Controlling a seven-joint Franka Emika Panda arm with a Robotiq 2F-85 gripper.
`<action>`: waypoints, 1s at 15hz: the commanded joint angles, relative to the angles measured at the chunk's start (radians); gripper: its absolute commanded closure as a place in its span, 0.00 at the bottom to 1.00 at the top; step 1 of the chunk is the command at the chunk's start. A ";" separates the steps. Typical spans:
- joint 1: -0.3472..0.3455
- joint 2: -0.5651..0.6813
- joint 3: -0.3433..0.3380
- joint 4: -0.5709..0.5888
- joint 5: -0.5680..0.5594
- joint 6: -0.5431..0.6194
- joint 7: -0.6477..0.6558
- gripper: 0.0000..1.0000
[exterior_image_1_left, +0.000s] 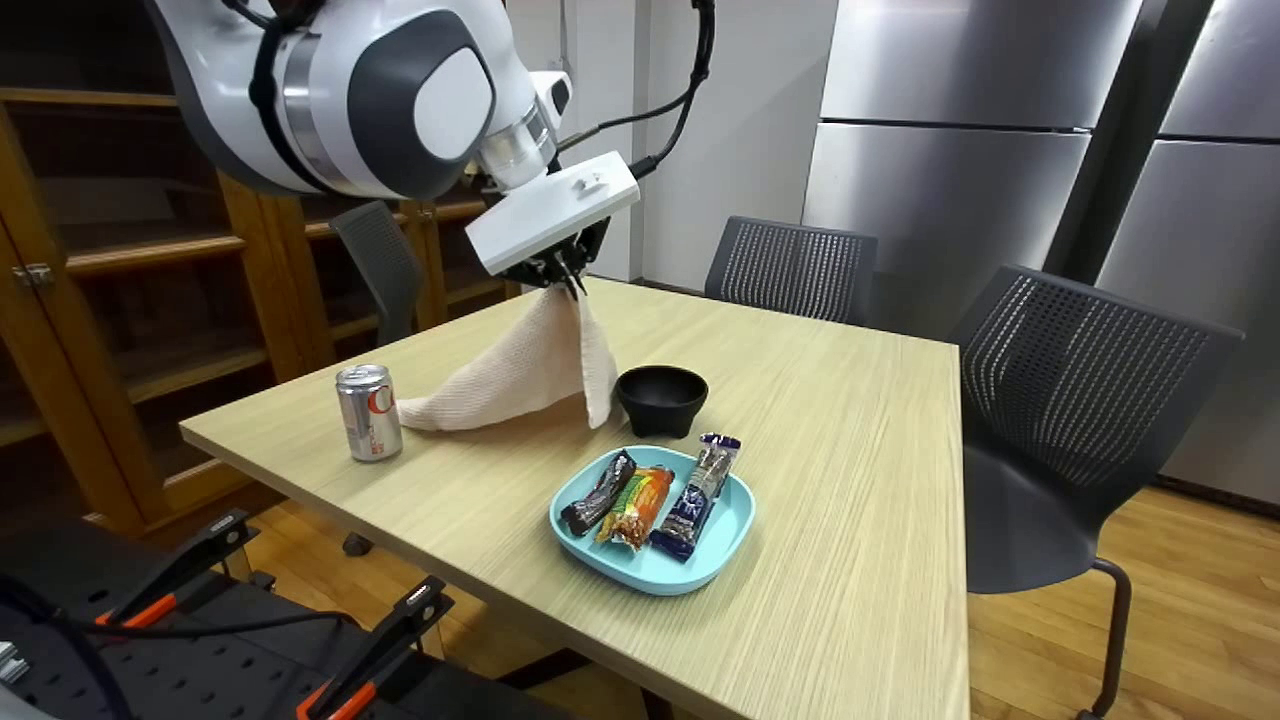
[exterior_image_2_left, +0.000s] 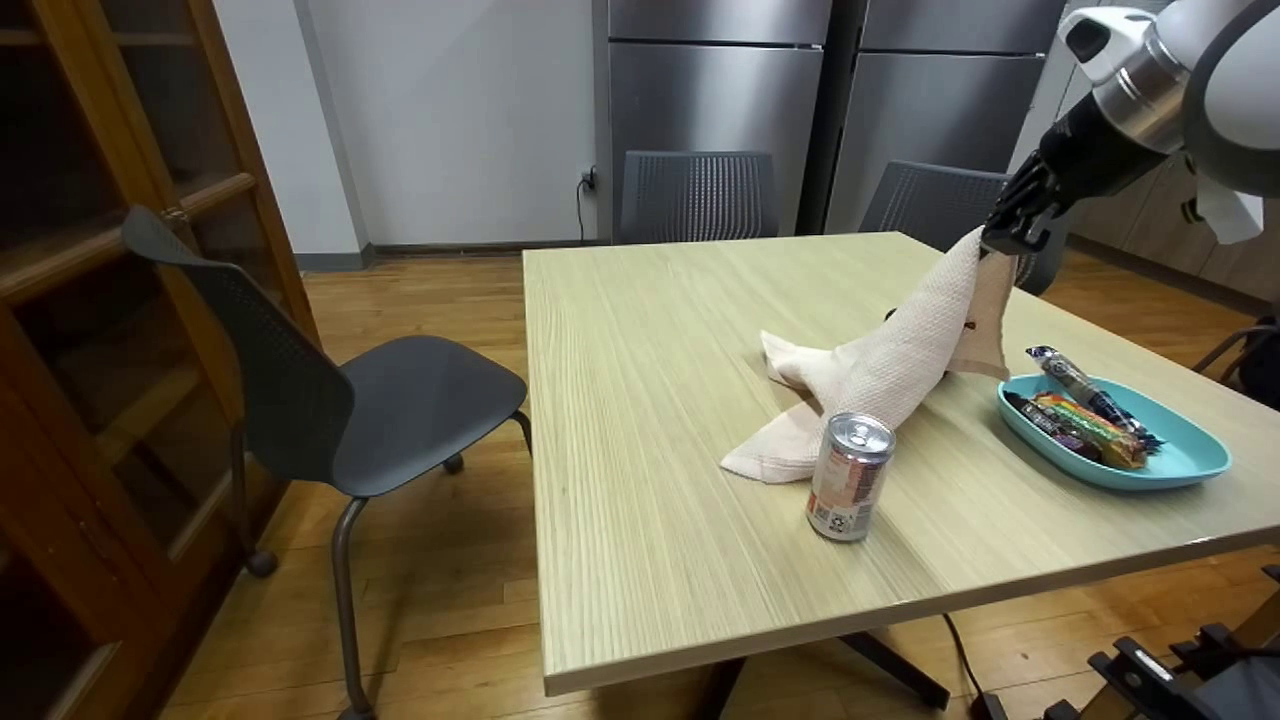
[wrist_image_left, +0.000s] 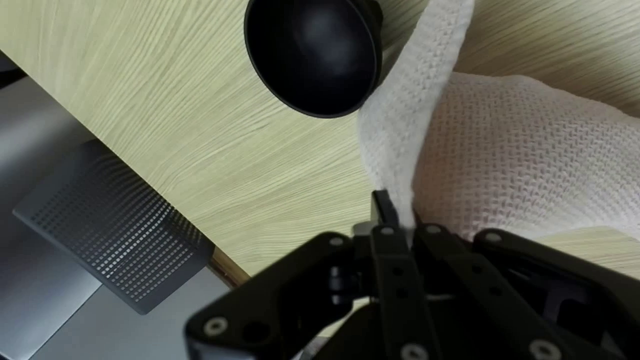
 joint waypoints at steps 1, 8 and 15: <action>-0.022 -0.060 -0.002 -0.020 -0.054 0.000 0.062 0.99; -0.028 -0.076 -0.045 -0.020 -0.158 0.000 0.139 0.99; -0.037 -0.059 -0.106 -0.015 -0.294 0.000 0.255 0.99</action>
